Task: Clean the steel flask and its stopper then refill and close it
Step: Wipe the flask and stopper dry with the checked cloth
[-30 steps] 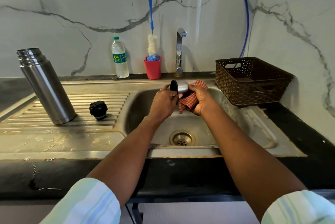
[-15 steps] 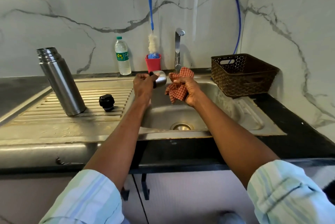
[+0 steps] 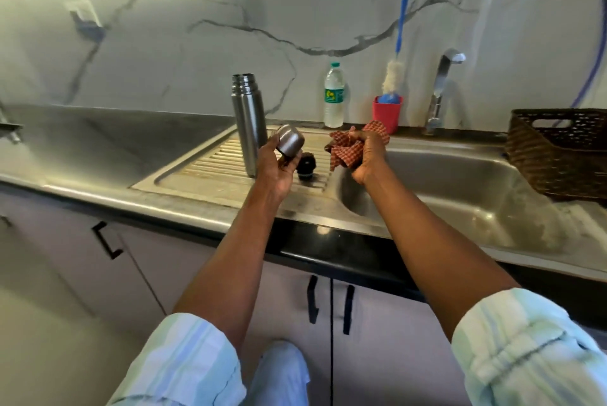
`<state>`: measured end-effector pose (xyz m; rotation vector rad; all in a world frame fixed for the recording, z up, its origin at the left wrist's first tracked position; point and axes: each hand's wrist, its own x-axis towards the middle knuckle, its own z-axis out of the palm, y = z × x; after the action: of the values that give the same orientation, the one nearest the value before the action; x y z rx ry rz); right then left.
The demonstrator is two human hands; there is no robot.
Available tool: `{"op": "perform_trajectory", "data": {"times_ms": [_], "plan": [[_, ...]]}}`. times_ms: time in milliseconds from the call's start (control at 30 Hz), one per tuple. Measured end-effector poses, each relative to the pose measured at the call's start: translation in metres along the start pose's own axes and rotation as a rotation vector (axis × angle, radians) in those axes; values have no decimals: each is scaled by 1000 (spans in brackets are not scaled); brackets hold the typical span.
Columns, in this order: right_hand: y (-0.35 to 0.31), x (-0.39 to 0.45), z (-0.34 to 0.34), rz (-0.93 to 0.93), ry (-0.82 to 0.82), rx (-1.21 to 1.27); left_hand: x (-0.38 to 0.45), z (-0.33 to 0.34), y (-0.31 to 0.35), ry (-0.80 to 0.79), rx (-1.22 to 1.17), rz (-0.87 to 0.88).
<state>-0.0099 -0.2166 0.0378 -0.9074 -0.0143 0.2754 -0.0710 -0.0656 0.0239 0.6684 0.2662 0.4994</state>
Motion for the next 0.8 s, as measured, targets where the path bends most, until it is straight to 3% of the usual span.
{"op": "perform_trajectory", "data": {"times_ms": [200,400,667,800], "plan": [[20,10,-1,7,-55,57,-4,-26,14,-59,-22,-54],[23,19,-19,22,9,-50,-1,-33,5,152,348,8],[25,17,-22,73,49,-114,13,-42,-15,327,1085,352],[25,16,-22,79,55,-126,11,-38,-22,335,1305,331]]}}
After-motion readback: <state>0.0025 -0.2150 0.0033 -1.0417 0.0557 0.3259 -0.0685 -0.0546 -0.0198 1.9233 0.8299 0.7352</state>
